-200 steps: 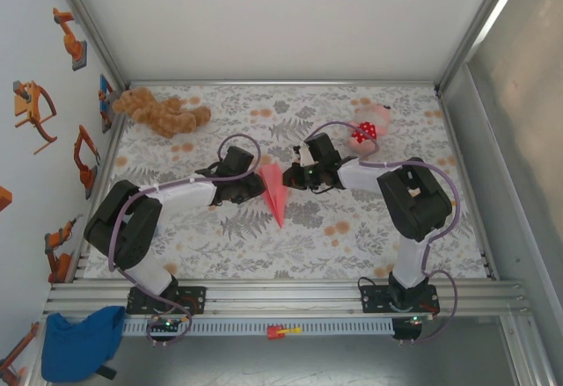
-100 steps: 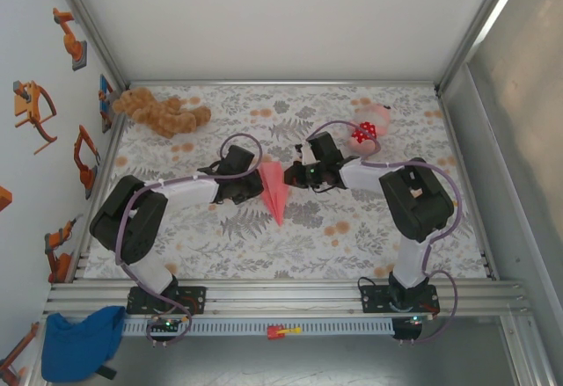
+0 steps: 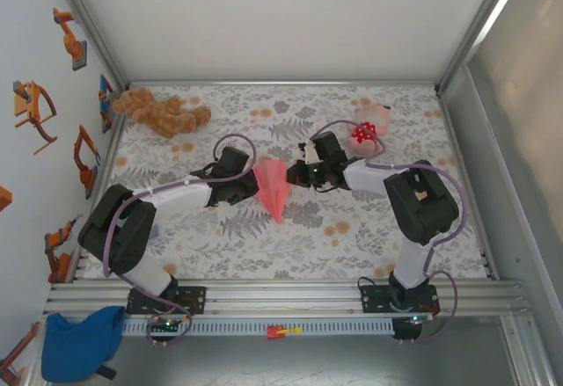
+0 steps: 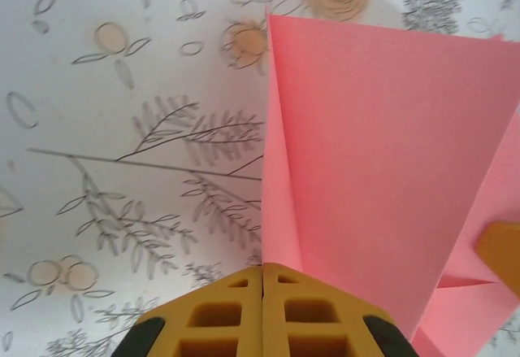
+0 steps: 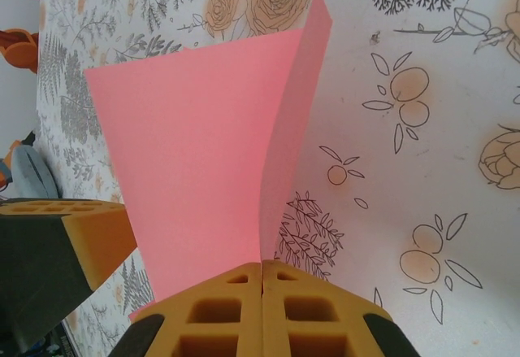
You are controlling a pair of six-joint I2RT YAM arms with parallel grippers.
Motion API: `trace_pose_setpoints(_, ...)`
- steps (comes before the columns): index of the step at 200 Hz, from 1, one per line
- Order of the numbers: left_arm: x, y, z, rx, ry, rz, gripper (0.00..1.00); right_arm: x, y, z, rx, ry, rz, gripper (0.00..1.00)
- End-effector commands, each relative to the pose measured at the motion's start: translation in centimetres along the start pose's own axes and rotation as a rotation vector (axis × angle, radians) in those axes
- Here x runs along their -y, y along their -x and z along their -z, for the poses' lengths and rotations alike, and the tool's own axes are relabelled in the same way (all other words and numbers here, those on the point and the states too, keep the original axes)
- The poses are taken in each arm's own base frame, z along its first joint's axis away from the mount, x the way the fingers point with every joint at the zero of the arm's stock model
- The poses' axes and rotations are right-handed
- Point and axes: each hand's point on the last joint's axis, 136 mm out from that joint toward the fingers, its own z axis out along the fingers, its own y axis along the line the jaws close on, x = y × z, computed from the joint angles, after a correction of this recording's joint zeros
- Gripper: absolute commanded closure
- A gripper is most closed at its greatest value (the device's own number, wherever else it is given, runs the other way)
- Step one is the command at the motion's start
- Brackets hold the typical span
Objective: Fold a paper plane with a square sheet of paper (pick it up from the middle)
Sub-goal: Turn over a paper plane at the center of the table.
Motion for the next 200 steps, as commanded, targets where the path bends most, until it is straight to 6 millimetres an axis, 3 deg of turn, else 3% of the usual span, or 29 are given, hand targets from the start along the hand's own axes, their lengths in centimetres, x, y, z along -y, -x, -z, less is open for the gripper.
trace_pose_setpoints(1,-1.4,-0.4,-0.2,-0.009,0.052,0.039,1.0,0.3,-0.5,-0.4,-0.016,0.02,-0.022,1.0)
trace_pose_setpoints(39,-2.3,-0.8,-0.8,-0.032,0.102,0.064,0.97,0.8,-0.8,-0.9,-0.025,0.014,-0.032,1.0)
trace_pose_setpoints(60,-2.8,-0.4,0.0,-0.014,0.155,0.067,0.92,0.8,-0.8,-0.9,-0.028,0.014,-0.033,1.0)
trace_pose_setpoints(90,-0.5,0.0,2.2,0.026,0.099,0.023,0.8,0.4,-0.8,-0.8,-0.032,0.03,-0.031,1.0)
trace_pose_setpoints(119,1.8,-1.3,3.4,0.036,0.031,-0.015,0.73,0.1,-0.6,-0.8,-0.031,0.043,-0.03,1.0)
trace_pose_setpoints(164,4.7,-4.4,2.2,-0.046,-0.135,0.002,0.65,0.0,-0.7,-0.8,-0.036,0.051,-0.034,1.0)
trace_pose_setpoints(200,4.0,-5.2,0.5,-0.066,-0.082,-0.011,0.61,0.2,-0.8,-1.0,-0.039,0.05,-0.039,1.0)
